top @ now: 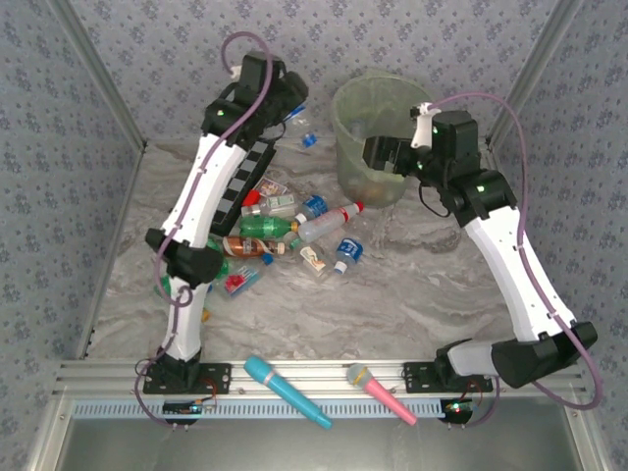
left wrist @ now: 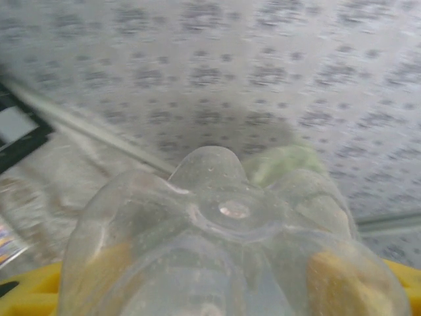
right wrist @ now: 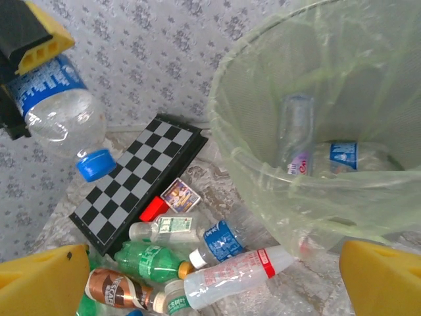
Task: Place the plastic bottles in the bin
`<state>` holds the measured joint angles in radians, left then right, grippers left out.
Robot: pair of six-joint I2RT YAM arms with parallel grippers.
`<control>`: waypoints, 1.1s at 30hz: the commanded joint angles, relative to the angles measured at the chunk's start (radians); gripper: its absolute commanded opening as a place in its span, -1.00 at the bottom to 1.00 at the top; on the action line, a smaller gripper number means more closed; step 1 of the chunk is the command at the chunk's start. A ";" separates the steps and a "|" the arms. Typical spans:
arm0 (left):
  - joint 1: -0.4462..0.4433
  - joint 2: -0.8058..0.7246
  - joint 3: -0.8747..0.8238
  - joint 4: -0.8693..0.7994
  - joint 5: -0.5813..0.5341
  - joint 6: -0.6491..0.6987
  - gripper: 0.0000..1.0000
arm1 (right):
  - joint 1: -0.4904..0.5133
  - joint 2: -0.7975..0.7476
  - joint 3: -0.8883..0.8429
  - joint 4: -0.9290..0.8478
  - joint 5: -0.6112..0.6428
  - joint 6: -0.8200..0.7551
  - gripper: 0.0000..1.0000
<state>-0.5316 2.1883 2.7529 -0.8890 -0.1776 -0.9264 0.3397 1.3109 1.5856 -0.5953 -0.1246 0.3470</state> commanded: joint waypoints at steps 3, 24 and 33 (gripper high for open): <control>-0.038 0.065 0.083 0.180 0.026 0.144 0.23 | -0.022 -0.061 -0.014 0.010 0.040 0.014 0.99; -0.100 0.234 0.076 0.670 0.115 0.149 0.18 | -0.053 -0.126 -0.045 -0.040 0.044 0.020 0.99; -0.103 0.250 0.073 0.660 0.124 0.158 0.18 | -0.053 -0.133 -0.061 -0.025 0.045 0.027 0.99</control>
<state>-0.6304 2.4317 2.8033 -0.2802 -0.0738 -0.7609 0.2920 1.1912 1.5337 -0.6193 -0.0917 0.3592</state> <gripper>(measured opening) 0.592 0.995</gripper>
